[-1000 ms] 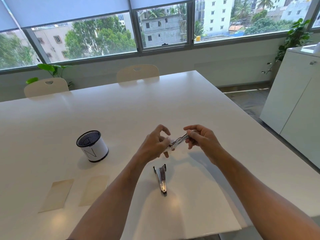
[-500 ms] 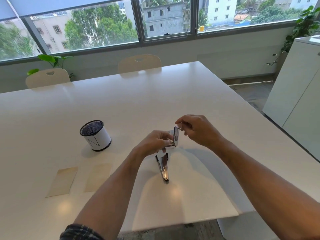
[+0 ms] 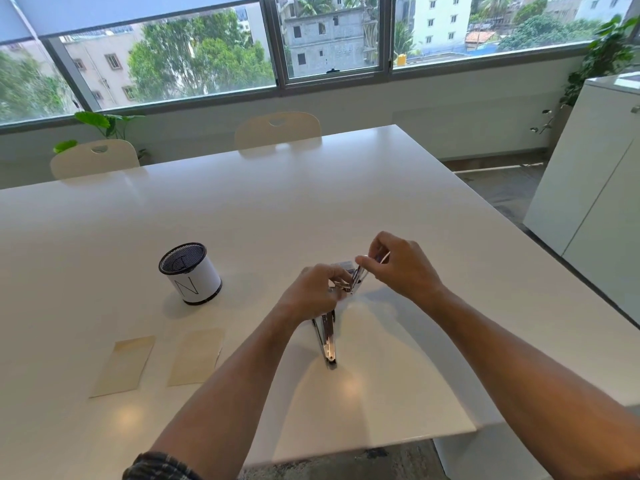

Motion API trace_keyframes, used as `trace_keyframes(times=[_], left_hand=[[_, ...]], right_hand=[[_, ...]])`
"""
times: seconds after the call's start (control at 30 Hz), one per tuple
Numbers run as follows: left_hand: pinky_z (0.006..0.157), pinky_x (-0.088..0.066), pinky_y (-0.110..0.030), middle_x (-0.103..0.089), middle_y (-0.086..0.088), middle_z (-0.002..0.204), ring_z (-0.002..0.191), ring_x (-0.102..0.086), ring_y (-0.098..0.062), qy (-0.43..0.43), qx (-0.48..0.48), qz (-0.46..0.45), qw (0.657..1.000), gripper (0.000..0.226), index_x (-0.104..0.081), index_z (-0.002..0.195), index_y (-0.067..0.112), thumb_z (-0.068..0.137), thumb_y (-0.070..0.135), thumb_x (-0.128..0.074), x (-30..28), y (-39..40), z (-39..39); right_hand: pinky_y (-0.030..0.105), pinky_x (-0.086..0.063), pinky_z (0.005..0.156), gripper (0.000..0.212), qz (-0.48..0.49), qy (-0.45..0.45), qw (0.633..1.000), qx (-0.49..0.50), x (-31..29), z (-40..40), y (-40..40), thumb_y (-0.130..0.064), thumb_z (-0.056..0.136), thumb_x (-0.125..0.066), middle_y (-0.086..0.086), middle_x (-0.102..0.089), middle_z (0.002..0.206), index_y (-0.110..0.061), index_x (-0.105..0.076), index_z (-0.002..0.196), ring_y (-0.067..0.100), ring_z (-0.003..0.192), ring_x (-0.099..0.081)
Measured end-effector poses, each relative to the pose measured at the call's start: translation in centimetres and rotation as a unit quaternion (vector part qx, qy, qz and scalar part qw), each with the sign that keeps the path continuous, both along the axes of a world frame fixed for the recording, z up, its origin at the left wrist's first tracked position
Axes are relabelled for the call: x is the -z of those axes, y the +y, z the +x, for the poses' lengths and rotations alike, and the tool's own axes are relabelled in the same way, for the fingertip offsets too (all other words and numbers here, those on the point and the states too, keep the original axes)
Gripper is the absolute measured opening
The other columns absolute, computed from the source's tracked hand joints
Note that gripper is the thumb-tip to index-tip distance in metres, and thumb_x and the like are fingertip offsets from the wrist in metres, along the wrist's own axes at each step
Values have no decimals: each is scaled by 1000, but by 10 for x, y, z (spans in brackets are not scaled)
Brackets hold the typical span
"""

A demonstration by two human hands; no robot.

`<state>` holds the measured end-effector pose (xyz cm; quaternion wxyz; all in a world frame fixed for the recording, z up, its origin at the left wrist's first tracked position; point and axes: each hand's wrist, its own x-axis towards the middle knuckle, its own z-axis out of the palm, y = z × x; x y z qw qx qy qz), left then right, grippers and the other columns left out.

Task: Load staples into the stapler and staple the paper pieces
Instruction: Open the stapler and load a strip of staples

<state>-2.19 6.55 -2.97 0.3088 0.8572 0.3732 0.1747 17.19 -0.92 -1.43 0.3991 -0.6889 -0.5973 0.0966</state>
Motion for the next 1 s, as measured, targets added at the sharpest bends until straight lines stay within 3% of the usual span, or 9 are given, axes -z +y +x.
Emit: trace_keyframes(times=[0.1,0.17,0.27,0.43,0.53,0.67,0.87,0.93,1.0], left_hand=[[88,-55,-24,-66,3,105,98,-66,-9,-13,8,90,996,33,-73,113,18,87,-1,-70,-1,-3,1],[86,-56,-27,-61,3,105,96,-64,-12,-10,6,121,993,35,-70,114,21,87,-1,-71,-1,-2,-2],[81,-54,-27,-61,-1,106,91,-61,-14,-8,-3,120,993,39,-66,120,20,87,1,-73,-1,2,-8],[70,-47,-21,-74,8,94,72,-62,7,-5,-10,65,998,34,-69,119,23,92,3,-65,-2,7,-14],[74,-52,-27,-76,10,95,76,-65,2,14,5,81,997,37,-73,118,28,91,2,-67,-4,6,-17],[77,-53,-35,-75,1,105,89,-70,-26,59,48,219,973,40,-73,122,24,89,1,-69,-4,3,-17],[73,-48,-36,-72,-1,96,78,-65,-26,92,58,427,898,52,-68,129,21,85,-6,-66,-6,-2,-17],[71,-49,-36,-72,-1,93,75,-65,-27,97,64,431,895,52,-68,130,21,86,-5,-67,-6,-2,-15],[73,-49,-35,-73,0,100,83,-68,-29,85,63,360,927,44,-64,134,24,94,5,-63,-8,-1,-13]], right_hand=[[35,-64,64,16,-7,111,994,-3,0,7,1,-15,85,-77,5,-71,72,-20,-62,89,13,59,-73],[33,-65,66,19,-13,175,984,-30,1,13,0,-9,86,-76,13,-73,81,-20,-64,96,16,63,-76],[34,-65,76,24,-27,181,979,-93,7,21,-1,-5,89,-75,4,-75,90,-23,-69,104,18,75,-76],[35,-60,86,31,-64,188,973,-121,16,31,-6,2,84,-81,1,-79,93,-27,-79,97,22,87,-74],[36,-61,85,32,-81,147,977,-134,17,32,-8,3,79,-84,-1,-77,93,-27,-81,92,23,88,-73],[27,-57,73,39,-75,61,987,-131,18,27,-10,7,72,-85,1,-72,93,-29,-79,84,20,83,-69],[9,-46,71,25,10,-50,989,-137,18,25,-10,6,75,-85,-1,-66,95,-11,-78,93,11,79,-64],[11,-45,70,23,30,-77,987,-139,14,26,-11,3,77,-86,-1,-66,94,-11,-78,93,13,75,-63],[13,-45,69,18,75,-77,986,-131,9,24,-11,0,78,-86,0,-69,92,-10,-79,92,13,73,-62]])
